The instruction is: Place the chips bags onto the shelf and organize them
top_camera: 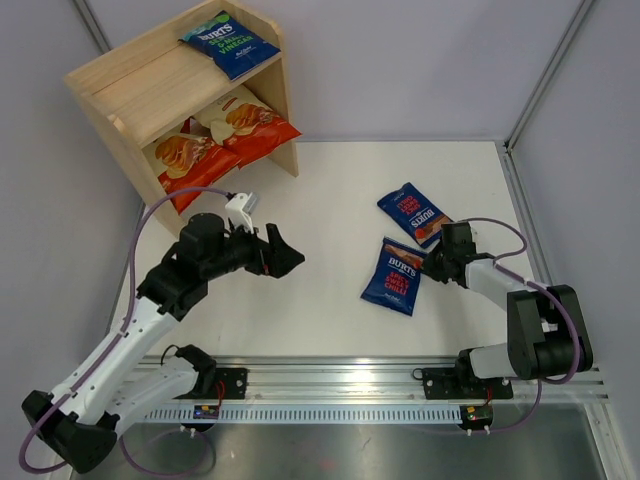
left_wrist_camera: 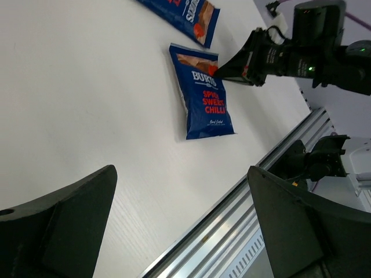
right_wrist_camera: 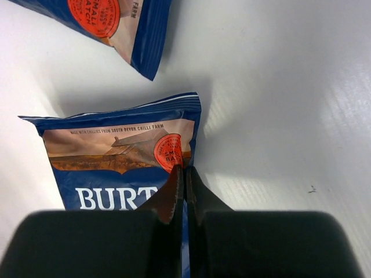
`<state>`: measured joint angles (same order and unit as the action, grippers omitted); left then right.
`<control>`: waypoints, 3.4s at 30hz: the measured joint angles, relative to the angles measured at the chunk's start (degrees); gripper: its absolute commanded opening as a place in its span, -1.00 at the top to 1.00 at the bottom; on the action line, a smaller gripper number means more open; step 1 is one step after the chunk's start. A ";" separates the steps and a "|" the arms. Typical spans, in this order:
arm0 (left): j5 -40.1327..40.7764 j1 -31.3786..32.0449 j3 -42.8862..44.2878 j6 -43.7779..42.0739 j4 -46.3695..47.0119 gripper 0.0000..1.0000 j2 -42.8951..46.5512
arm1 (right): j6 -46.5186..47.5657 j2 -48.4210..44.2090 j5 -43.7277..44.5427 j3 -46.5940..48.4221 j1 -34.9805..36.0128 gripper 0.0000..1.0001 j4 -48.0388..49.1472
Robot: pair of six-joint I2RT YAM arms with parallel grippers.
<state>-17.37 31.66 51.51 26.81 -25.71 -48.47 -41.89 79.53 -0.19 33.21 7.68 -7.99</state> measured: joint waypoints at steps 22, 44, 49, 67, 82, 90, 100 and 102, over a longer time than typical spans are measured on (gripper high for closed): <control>-6.27 3.04 -28.63 12.41 49.92 -0.98 -14.71 | -0.74 -16.68 -7.15 7.34 6.58 1.00 -7.08; -7.74 13.11 -29.20 19.30 95.08 -0.98 -39.39 | -14.47 -28.02 -22.53 16.17 11.74 1.00 1.40; -6.19 15.30 -30.42 19.67 96.19 -0.98 -40.83 | -18.62 -29.73 -25.24 16.17 11.85 1.00 5.01; 4.68 20.52 -28.46 16.39 98.64 -0.58 -30.75 | -28.35 -33.75 -26.51 13.90 14.23 1.00 14.80; 5.88 22.01 -26.73 16.87 98.68 0.50 -23.17 | -30.38 -36.61 -26.51 12.61 14.82 1.00 20.59; 3.61 22.03 -26.73 16.04 98.23 0.91 -21.79 | -24.13 -38.42 -28.46 12.94 14.88 -0.58 18.01; -6.49 22.05 -23.04 13.07 97.15 0.96 -14.03 | -10.36 -41.83 -36.44 15.34 14.97 -0.69 9.64; -7.39 22.05 -21.35 12.87 95.89 0.98 -13.77 | -10.36 -41.68 -39.56 15.34 14.99 -0.56 11.78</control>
<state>-24.75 53.71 30.15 39.68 70.17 -62.24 -52.25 37.85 -39.75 48.56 22.68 3.79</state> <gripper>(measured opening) 0.178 0.834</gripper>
